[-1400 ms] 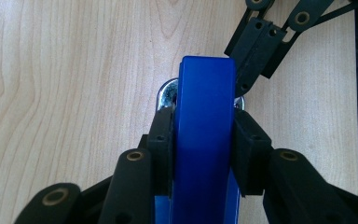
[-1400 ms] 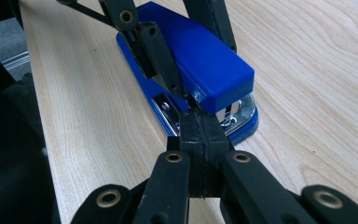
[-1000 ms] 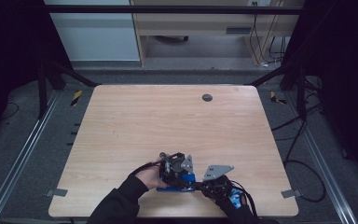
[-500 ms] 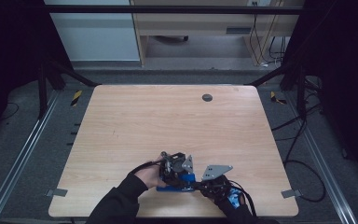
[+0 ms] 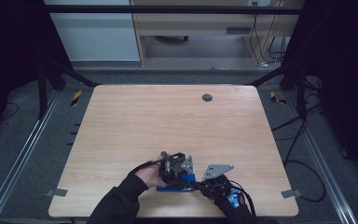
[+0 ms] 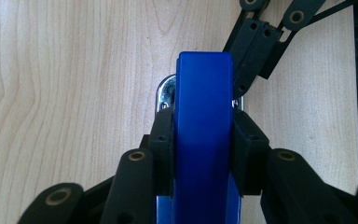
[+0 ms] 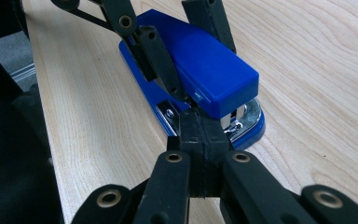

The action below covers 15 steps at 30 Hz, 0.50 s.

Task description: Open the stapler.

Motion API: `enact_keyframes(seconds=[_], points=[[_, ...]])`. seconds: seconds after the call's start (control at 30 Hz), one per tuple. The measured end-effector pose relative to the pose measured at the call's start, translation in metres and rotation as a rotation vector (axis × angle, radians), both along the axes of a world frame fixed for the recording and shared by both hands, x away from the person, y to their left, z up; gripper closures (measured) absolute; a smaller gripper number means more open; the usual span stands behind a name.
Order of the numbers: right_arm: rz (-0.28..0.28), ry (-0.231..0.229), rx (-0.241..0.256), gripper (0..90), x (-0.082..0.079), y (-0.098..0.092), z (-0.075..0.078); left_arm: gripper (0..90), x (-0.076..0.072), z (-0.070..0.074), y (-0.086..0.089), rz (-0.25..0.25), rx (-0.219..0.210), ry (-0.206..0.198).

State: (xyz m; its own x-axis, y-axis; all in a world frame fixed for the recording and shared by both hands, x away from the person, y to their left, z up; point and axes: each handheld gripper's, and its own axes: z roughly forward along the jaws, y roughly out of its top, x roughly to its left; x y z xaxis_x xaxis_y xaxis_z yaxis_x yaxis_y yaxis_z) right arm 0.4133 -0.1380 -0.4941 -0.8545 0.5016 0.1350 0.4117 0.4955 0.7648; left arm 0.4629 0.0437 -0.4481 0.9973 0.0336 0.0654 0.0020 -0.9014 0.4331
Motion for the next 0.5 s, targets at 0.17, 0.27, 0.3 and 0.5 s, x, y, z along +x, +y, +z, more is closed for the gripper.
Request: enact_keyframes(seconds=[0.17, 0.27, 0.3, 0.5], points=[[0.006, 0.007, 0.007, 90.0, 0.0009, -0.0004, -0.0003, 65.3, 0.0004, -0.0005, 0.0007, 0.000, -0.014, 0.005], [0.011, 0.009, 0.011, 90.0, 0.0018, -0.0006, -0.0006, 65.4, 0.0010, -0.0009, 0.0013, -0.002, -0.024, 0.009], [0.014, 0.026, 0.017, 90.0, 0.0031, -0.0013, -0.0007, 65.4, 0.0012, -0.0008, 0.0014, -0.004, -0.024, 0.010], [0.022, 0.025, 0.020, 90.0, 0.0041, -0.0011, -0.0010, 65.6, 0.0000, 0.0002, 0.0020, -0.005, -0.029, 0.002]])
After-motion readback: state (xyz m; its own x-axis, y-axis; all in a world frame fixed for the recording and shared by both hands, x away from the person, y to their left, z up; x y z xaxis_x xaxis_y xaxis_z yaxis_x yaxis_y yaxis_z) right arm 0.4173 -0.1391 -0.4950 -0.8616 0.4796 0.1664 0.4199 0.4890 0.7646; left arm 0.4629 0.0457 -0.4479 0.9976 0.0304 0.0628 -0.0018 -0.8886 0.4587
